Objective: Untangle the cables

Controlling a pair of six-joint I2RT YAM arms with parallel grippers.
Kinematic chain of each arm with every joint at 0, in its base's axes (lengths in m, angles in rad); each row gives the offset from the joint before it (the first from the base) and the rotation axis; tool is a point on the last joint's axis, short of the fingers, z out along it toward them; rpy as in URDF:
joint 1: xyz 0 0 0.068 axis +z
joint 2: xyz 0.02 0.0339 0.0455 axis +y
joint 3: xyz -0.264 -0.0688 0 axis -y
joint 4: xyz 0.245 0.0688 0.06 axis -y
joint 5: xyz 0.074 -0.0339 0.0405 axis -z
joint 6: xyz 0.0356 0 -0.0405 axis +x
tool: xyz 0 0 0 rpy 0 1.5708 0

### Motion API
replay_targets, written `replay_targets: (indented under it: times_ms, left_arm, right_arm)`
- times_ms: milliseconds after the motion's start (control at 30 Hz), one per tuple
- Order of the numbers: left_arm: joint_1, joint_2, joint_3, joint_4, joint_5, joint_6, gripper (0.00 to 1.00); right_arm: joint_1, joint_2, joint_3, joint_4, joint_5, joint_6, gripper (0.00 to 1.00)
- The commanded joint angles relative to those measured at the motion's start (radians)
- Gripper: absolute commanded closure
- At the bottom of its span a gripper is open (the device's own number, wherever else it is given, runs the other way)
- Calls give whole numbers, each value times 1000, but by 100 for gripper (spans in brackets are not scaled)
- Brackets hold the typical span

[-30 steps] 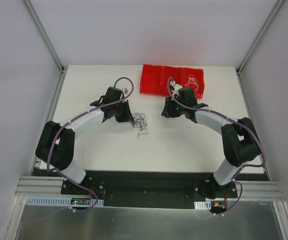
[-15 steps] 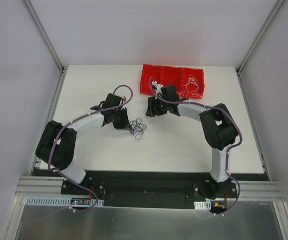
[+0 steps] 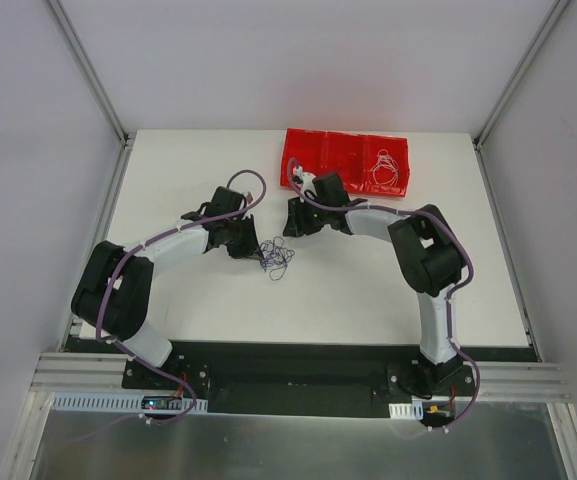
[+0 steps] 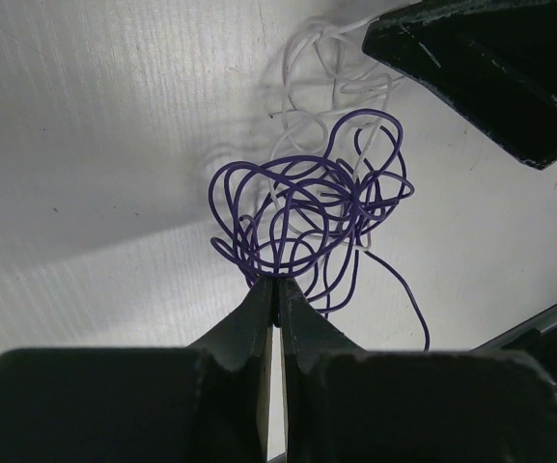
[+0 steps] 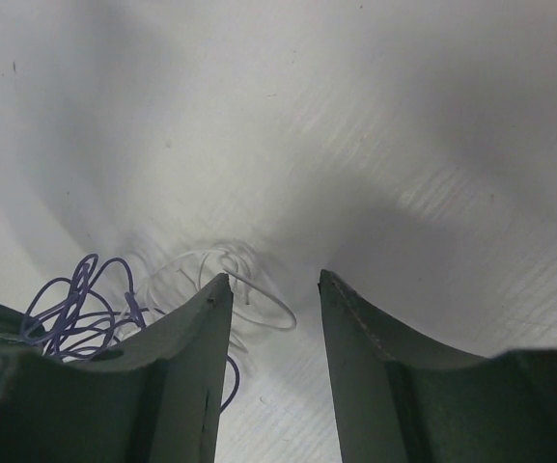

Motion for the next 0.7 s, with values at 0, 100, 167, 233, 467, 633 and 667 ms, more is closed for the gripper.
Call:
replay_targets:
  times_ms: [0, 100, 167, 233, 467, 633, 667]
  left_arm:
    - [-3, -10, -7, -1, -25, 12, 100]
    - [-3, -10, -8, 2, -25, 7, 100]
    - [-3, -13, -10, 1, -28, 1, 100]
    - [-3, -25, -19, -1, -52, -13, 100]
    - [23, -109, -85, -91, -296, -129, 100]
    - [113, -183, -149, -142, -391, -184, 100]
    - [124, -204, -159, -151, -402, -184, 100]
  right_arm:
    - [15, -20, -35, 40, -19, -5, 56]
    - [32, -8, -17, 10, 26, -22, 66]
    - [47, -20, -17, -13, 117, -37, 76]
    - [63, -69, -52, -15, 268, -46, 95]
    - [55, -453, -221, -153, 844, -43, 99]
    - [-12, -744, -333, -271, 958, -66, 100]
    - [-32, -794, -351, -291, 949, -68, 99]
